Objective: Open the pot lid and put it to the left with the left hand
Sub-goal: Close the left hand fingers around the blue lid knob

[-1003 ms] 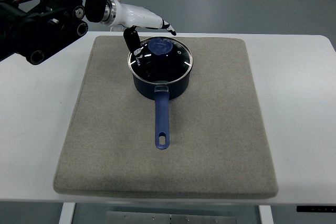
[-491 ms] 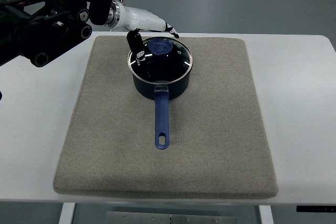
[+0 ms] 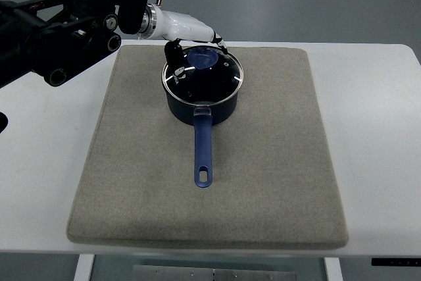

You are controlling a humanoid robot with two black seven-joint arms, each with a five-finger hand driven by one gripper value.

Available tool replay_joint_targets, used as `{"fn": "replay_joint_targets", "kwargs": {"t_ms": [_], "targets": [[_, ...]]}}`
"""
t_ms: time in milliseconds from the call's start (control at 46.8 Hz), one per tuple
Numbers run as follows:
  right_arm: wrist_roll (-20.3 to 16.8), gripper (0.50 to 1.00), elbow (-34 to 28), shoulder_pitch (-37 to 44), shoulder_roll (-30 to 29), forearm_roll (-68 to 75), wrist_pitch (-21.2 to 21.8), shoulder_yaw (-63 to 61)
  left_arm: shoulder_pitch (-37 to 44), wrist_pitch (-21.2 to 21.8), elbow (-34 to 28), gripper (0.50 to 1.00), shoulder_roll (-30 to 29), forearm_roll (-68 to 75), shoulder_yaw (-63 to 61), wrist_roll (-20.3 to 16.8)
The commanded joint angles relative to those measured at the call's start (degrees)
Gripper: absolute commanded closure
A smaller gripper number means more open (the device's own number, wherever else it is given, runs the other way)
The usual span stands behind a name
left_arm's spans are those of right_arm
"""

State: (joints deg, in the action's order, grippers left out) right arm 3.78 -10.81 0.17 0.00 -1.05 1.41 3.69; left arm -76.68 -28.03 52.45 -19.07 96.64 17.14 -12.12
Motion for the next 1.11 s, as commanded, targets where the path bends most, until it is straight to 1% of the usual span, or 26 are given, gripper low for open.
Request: {"fn": "replay_joint_targets", "kwargs": {"t_ms": [0, 128, 235, 299, 384, 427, 491, 576, 854, 939, 982, 1046, 1089], "targets": [[0.0, 0.583, 0.0, 0.0, 0.0, 0.0, 0.0, 0.0, -0.04, -0.01, 0.02, 0.596, 0.0, -0.05, 0.0, 0.0], [0.0, 0.583, 0.0, 0.0, 0.0, 0.0, 0.0, 0.0, -0.04, -0.01, 0.02, 0.596, -0.09, -0.05, 0.0, 0.0], [0.0, 0.583, 0.0, 0.0, 0.0, 0.0, 0.0, 0.0, -0.04, -0.01, -0.07, 0.606, -0.09, -0.05, 0.0, 0.0], [0.0, 0.583, 0.0, 0.0, 0.0, 0.0, 0.0, 0.0, -0.04, -0.01, -0.07, 0.634, -0.09, -0.05, 0.08, 0.0], [0.0, 0.583, 0.0, 0.0, 0.0, 0.0, 0.0, 0.0, -0.04, -0.01, 0.02, 0.651, -0.09, -0.05, 0.08, 0.0], [0.0, 0.583, 0.0, 0.0, 0.0, 0.0, 0.0, 0.0, -0.13, -0.01, 0.02, 0.677, -0.09, -0.05, 0.08, 0.0], [0.0, 0.583, 0.0, 0.0, 0.0, 0.0, 0.0, 0.0, -0.13, -0.01, 0.02, 0.684, -0.09, -0.05, 0.17, 0.0], [0.0, 0.583, 0.0, 0.0, 0.0, 0.0, 0.0, 0.0, -0.13, -0.01, 0.02, 0.705, -0.09, -0.05, 0.26, 0.0], [0.0, 0.583, 0.0, 0.0, 0.0, 0.0, 0.0, 0.0, -0.13, -0.01, 0.02, 0.705, -0.17, -0.05, 0.26, 0.0], [0.0, 0.583, 0.0, 0.0, 0.0, 0.0, 0.0, 0.0, -0.13, -0.01, 0.11, 0.714, -0.17, -0.05, 0.26, 0.0], [0.0, 0.583, 0.0, 0.0, 0.0, 0.0, 0.0, 0.0, -0.13, -0.01, 0.11, 0.735, -0.17, -0.05, 0.26, 0.0], [0.0, 0.583, 0.0, 0.0, 0.0, 0.0, 0.0, 0.0, -0.31, -0.01, 0.11, 0.795, -0.26, -0.05, 0.26, 0.0], [0.0, 0.583, 0.0, 0.0, 0.0, 0.0, 0.0, 0.0, -0.31, -0.01, 0.11, 0.814, -0.26, -0.05, 0.26, 0.0]]}}
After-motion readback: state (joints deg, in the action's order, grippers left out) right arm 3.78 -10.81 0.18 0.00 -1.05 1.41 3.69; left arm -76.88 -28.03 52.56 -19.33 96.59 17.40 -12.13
